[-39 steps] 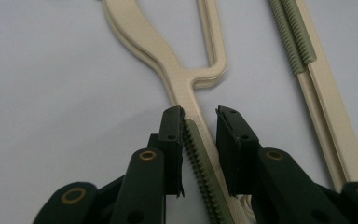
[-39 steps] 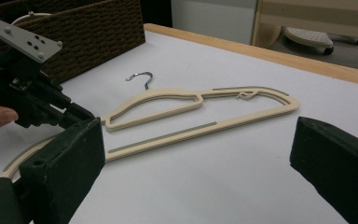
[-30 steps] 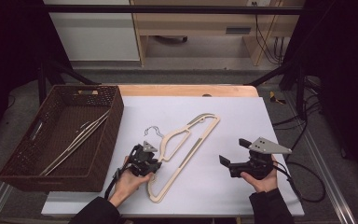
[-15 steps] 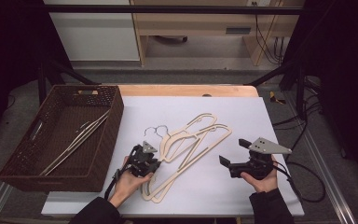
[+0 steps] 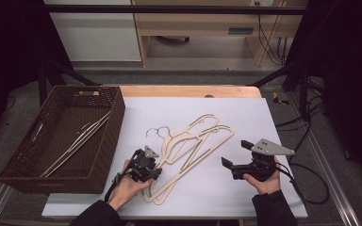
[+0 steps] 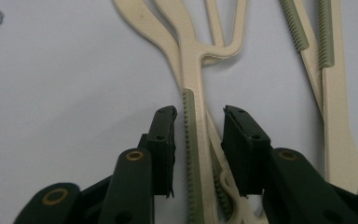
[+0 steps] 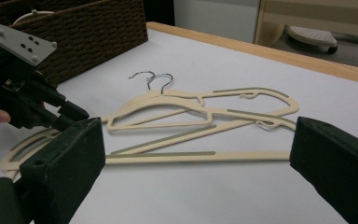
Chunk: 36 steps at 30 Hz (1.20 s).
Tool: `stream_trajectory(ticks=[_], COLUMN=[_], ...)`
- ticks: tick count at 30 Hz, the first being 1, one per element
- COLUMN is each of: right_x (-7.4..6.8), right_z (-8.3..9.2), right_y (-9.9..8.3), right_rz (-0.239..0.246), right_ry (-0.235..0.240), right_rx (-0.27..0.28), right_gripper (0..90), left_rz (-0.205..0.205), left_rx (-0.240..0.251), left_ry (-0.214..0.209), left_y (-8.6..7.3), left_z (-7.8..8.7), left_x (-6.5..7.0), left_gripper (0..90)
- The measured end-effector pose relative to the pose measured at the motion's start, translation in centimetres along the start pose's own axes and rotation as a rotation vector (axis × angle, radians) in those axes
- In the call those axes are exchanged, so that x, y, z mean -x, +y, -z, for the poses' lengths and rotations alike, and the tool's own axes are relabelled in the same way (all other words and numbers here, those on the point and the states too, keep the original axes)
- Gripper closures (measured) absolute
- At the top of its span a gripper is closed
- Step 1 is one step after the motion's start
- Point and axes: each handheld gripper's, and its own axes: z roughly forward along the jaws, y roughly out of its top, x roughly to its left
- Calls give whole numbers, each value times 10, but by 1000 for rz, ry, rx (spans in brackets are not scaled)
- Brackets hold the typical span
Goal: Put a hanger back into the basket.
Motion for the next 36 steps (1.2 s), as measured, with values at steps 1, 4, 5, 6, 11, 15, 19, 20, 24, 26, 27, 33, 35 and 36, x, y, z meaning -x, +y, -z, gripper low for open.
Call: stream_trajectory(ticks=[1,4,5,6,11,15,19,20,24,26,27,33,35,36], right_x=[0,-1,-2,-2,-5,-9,-14,-15,-18,-18,-18,-17,-17,-17], right_z=[0,-2,-3,-4,-12,-20,-31,-33,-38,-38,-37,-34,-33,-33], right_y=[0,0,0,0,0,2,6,7,7,6,6,7,8,8], right_rz=[-3,-4,-4,-4,4,13,18,20,18,28,27,29,28,29], right_ry=[0,6,8,11,22,36,52,57,64,58,54,55,57,58], right_rx=[-2,-6,-9,-10,-23,-32,-38,-41,-50,-55,-54,-41,-38,-38], right_gripper=[35,36,36,37,38,41,48,48,47,46,47,45,46,45], left_rz=[2,2,10,11,20,18,11,18,1,14,9,12,14,18], left_rx=[2,-6,-3,-2,43,82,85,78,27,41,35,58,62,58], left_ry=[5,9,11,12,23,36,33,30,46,25,20,14,16,13], left_y=[0,1,1,1,-1,-2,-1,-1,-3,-3,-3,-3,-2,-3], left_z=[0,0,0,1,5,12,17,14,4,6,6,11,15,13], left_x=[1,3,3,3,2,0,-1,-1,-1,-1,-2,-4,-6,-6], left_gripper=[699,754,756,757,774,777,778,778,777,776,775,791,792,792])
